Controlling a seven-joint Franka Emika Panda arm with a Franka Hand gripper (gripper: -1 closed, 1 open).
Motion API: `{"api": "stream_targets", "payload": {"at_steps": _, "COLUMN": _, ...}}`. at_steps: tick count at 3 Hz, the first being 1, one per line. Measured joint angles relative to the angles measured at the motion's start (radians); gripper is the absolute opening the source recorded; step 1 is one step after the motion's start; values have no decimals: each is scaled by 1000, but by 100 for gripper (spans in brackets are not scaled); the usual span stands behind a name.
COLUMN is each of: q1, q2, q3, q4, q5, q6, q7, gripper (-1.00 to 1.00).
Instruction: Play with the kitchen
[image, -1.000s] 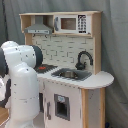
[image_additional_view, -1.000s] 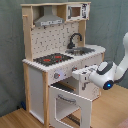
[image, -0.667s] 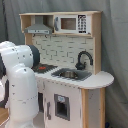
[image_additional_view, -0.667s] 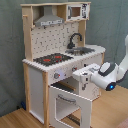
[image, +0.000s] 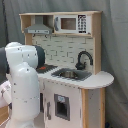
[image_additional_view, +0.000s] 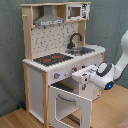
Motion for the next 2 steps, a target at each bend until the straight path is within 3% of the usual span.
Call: {"api": "stream_targets", "payload": {"at_steps": 2, "q1": -2, "q2": 132, "q3": -24, "q4": 25, "q5": -129, "q6": 0, "q7": 65, "gripper": 100}}
